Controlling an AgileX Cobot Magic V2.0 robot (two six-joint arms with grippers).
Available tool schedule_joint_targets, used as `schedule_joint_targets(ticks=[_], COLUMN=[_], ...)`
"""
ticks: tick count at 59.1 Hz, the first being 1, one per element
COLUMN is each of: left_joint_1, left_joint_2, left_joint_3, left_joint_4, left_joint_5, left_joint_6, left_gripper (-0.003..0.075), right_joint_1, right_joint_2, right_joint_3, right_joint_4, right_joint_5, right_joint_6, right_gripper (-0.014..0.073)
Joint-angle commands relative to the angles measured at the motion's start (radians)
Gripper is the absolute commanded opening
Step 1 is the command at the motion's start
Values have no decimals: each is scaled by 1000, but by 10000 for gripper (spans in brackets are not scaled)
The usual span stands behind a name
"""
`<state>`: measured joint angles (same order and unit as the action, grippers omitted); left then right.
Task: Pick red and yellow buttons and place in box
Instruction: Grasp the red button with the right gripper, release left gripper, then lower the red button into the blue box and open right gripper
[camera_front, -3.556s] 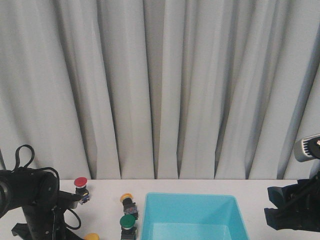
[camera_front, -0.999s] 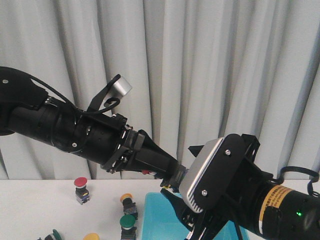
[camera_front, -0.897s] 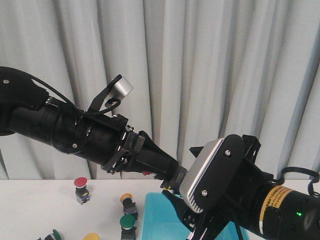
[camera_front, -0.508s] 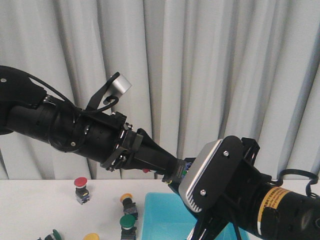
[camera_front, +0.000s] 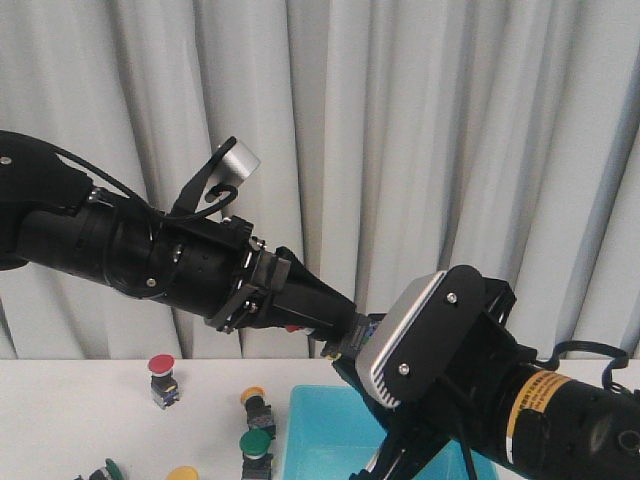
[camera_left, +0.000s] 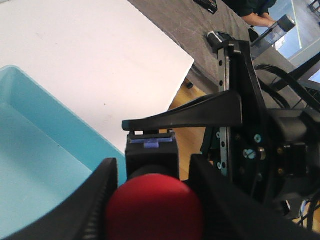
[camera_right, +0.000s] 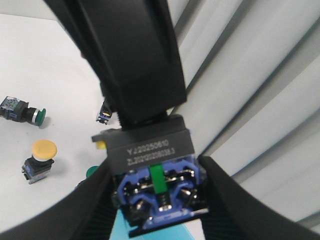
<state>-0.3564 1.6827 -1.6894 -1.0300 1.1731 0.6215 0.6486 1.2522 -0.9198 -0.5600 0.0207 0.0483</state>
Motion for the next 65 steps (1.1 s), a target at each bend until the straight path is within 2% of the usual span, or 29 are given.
schedule_joint_targets(ticks=[1, 11, 18, 28, 37, 44, 48, 53, 62, 63, 65], left_joint_1=[-6, -6, -5, 19, 70, 106, 113, 114, 114, 114, 114], left_joint_2=[-45, -45, -45, -66, -112, -174, -217, -261, -313, -317, -328], left_joint_3=[-30, -30, -30, -56, -131, -173, -177, -177, -176, -176, -175], left_joint_4=[-105, -106, -106, -78, 49, 268, 433, 619, 846, 857, 881], left_joint_5=[-86, -138, -138, -166, -178, -135, -107, -51, 71, 78, 78], left_joint_6=[4, -32, -38, 8, 2, -6, -19, -69, -228, -238, -263], left_gripper=[354, 548, 622, 618, 582, 527, 467, 344, 16, -11, -8], right_joint_1=[2, 2, 2, 1, -1, -1, -1, -1, -3, -6, -17], right_joint_2=[-11, -11, -11, -11, -11, -11, -8, 2, 57, 68, 85], right_joint_3=[-33, -33, -33, -33, -33, -33, -33, -33, -33, -33, -33], right_joint_4=[-14, -14, -14, -14, -14, -13, -13, -14, -14, -14, -13], right_joint_5=[-72, -70, -59, -15, 47, 80, 80, 80, 85, 85, 84], right_joint_6=[-11, -12, -12, -12, -11, 42, 106, 187, 351, 376, 415], right_gripper=[36, 41, 43, 47, 48, 51, 50, 50, 50, 52, 52])
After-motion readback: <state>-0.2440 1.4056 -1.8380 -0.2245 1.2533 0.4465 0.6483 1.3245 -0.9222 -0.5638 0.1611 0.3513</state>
